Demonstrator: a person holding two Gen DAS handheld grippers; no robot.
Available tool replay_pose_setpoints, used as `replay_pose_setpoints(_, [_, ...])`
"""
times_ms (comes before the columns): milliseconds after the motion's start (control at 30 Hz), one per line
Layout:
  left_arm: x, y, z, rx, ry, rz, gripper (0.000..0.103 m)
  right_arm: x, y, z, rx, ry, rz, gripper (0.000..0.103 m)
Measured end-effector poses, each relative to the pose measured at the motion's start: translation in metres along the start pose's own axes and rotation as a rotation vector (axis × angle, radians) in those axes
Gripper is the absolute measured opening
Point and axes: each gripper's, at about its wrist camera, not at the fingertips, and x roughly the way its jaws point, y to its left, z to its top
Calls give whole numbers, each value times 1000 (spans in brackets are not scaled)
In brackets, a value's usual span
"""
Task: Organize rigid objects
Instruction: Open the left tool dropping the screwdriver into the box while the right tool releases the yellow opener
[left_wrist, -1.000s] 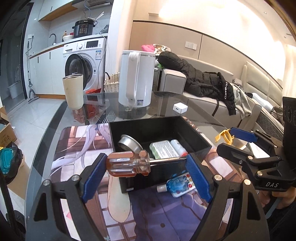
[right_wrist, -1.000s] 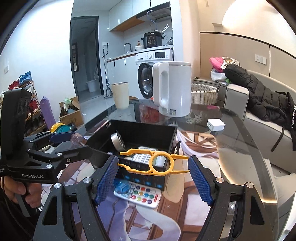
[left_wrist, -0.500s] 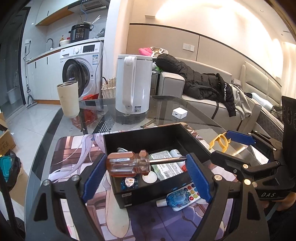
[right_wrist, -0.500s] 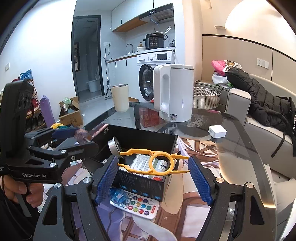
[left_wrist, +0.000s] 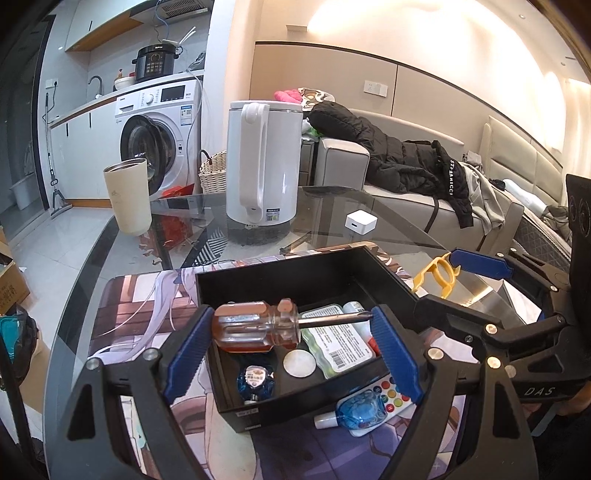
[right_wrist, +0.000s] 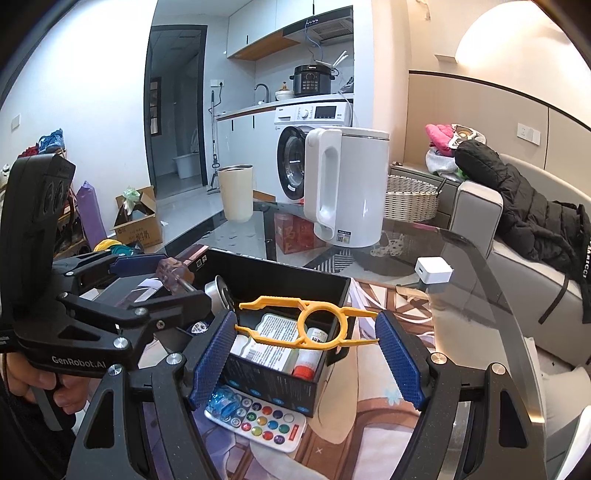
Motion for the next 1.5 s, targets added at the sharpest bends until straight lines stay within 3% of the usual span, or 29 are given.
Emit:
replay_pose_setpoints(1033, [26,21,7,-41,11,-17,85,50,20,4,-92,65,67,79])
replay_pose_setpoints(1100, [27,19,6,-34,15,-14,85,49,23,4,-107,63,49,87])
replay_pose_setpoints(1367, [28,9,5,-15,38,12,86,37,19,-3,-118,47,5,94])
replay_pose_setpoints(1433, [25,7,5,-20,44,21,90,33,17,-5,-111,45,-4,95])
replay_pose_setpoints(1500, [21,6,4,-31,40,30,102,29,16,-6,-107,42,-6,96])
